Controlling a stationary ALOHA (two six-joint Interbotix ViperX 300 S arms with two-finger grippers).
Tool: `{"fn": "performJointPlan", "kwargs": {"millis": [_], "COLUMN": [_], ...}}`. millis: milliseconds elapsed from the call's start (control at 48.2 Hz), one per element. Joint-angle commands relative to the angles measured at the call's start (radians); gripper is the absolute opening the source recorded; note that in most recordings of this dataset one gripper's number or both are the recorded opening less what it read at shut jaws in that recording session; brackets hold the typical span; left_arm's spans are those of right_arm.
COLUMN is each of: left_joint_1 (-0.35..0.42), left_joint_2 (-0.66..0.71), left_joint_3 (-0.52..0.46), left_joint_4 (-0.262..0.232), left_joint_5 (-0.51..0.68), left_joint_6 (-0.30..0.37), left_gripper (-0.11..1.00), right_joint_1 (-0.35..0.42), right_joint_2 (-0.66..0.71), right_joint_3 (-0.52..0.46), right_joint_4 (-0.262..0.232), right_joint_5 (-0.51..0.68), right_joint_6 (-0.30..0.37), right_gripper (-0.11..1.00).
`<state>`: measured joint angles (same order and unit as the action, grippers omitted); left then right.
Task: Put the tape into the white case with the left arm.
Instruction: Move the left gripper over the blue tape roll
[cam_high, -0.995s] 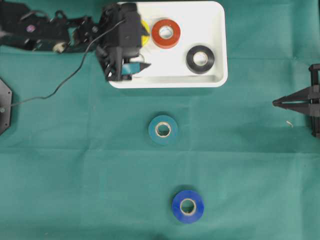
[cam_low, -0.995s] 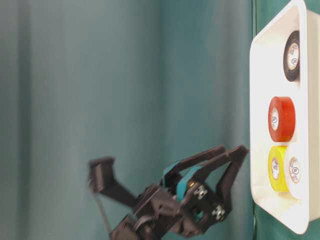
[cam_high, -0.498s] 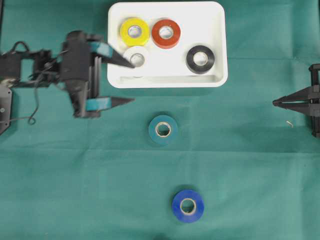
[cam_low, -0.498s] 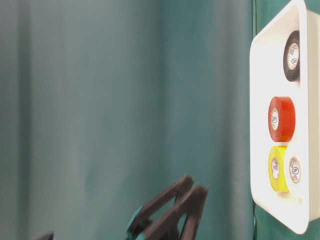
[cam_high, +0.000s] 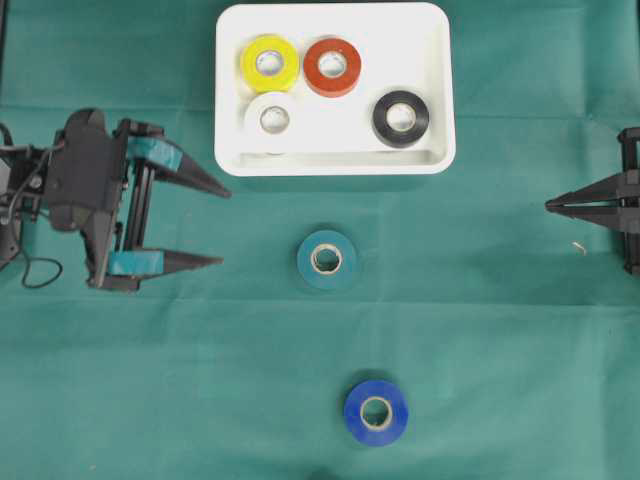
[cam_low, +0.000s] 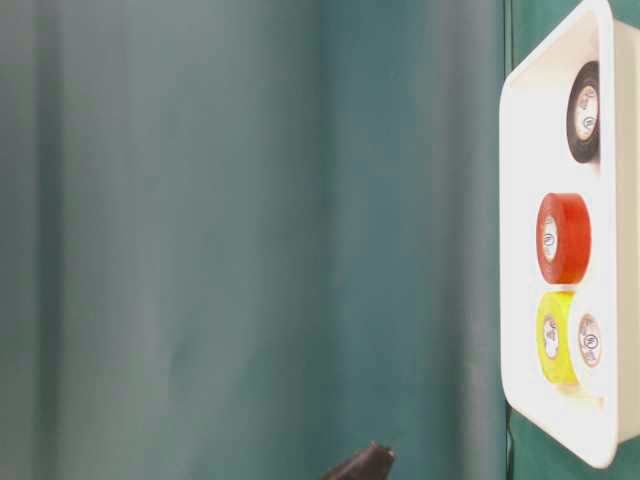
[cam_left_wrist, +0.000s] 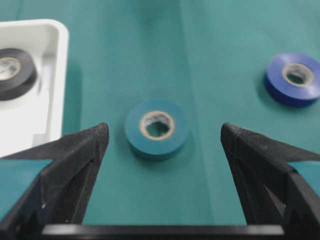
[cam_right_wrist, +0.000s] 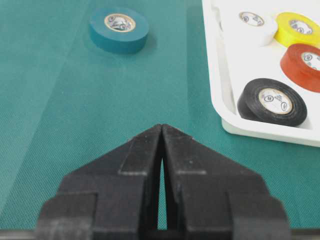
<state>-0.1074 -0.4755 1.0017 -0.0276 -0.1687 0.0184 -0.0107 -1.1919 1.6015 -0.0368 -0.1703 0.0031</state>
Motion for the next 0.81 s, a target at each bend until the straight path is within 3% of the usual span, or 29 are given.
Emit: {"fn": "performJointPlan", "kwargs": {"millis": [0,788], "left_joint_1": [-0.008,-0.014], "left_joint_2": [-0.011,0.051], "left_joint_3": [-0.008,-0.028], "left_joint_4": [0.000,0.000], "left_joint_5": [-0.011,-0.011], "left_joint_6": [-0.002,-0.008], "left_gripper": [0.94,0.94], "right_joint_1": [0.000,-0.002], "right_joint_2": [0.006,0.006], "right_joint_3": [-0.009,-0.009], "right_joint_4": [-0.002,-0.002], "right_joint_5": [-0.012,-0.012], "right_joint_6": [0.000,0.000], "right_gripper": [-0.09,-0.09]}}
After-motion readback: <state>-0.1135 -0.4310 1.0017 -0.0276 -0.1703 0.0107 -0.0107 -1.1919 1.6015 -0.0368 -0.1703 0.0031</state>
